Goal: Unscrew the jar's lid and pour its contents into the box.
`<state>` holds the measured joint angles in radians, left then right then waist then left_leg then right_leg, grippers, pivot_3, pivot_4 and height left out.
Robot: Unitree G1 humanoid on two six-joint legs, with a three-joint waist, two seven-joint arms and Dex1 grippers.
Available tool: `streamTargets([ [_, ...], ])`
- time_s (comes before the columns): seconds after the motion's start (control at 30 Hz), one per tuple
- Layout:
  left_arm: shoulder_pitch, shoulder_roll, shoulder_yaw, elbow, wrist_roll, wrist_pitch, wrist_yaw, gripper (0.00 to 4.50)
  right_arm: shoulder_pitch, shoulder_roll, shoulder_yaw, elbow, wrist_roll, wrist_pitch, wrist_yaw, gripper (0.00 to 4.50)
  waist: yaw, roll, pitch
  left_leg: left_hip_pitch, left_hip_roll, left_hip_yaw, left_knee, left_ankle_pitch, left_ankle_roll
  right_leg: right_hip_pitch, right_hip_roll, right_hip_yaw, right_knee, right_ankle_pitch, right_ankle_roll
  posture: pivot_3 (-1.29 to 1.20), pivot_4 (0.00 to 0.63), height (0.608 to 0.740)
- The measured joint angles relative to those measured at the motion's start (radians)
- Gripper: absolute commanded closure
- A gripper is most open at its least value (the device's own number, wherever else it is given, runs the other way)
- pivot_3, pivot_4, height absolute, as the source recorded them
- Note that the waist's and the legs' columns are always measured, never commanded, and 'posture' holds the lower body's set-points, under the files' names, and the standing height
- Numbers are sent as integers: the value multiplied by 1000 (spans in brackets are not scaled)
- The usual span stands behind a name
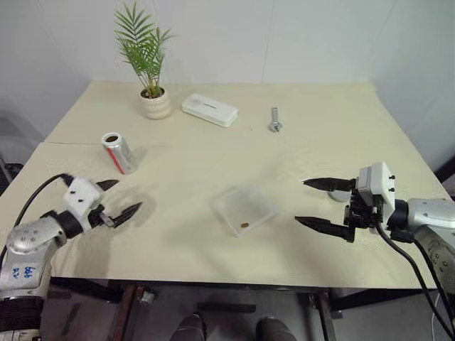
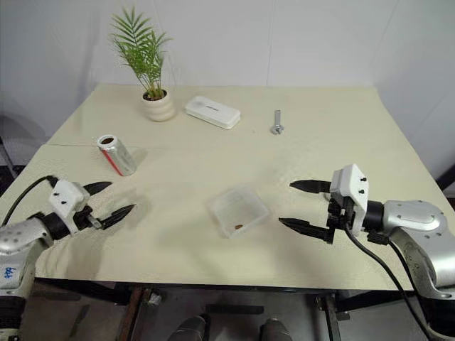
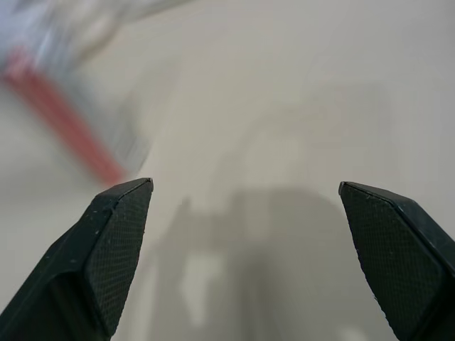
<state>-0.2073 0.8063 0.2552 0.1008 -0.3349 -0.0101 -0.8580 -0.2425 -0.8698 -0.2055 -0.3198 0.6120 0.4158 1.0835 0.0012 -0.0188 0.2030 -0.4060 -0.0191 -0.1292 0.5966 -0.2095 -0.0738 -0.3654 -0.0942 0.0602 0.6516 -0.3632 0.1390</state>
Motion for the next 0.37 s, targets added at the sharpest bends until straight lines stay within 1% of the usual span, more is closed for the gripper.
streamTargets([
  [0.07,-27,37,-36,-65,-42,1,-118,26,-2,-10,0,18,-7,-2,11,0,-6,1,0,1,2,3,-2,1,1,4,0,0,-9,1,-5,0,150,740],
  [0.1,-34,51,-45,-87,-67,13,-167,26,-2,-23,0,23,-7,-2,20,0,-12,2,0,1,2,6,-2,1,2,4,0,2,-10,2,-4,0,150,740],
  [0.13,-43,58,-49,-101,-94,36,-206,26,-2,-33,-3,31,-8,-2,28,0,-19,2,0,1,2,6,-3,0,3,4,-1,3,-11,4,1,0,150,740],
  [0.17,-46,61,-48,-108,-114,54,-230,26,-2,-37,-7,33,-9,-2,31,0,-25,2,0,1,2,6,-3,0,3,4,-1,2,-11,7,5,0,150,740],
  [0.23,-50,63,-49,-109,-138,80,-263,26,6,-41,-20,31,-9,-2,35,0,-32,2,0,0,3,6,-5,-1,3,2,0,2,-11,6,6,0,150,740],
  [0.37,-51,63,-47,-113,-140,113,-269,26,21,-43,-25,24,-9,1,31,0,-32,2,0,-2,4,6,-6,-1,3,-4,1,2,-6,2,6,0,150,740],
])
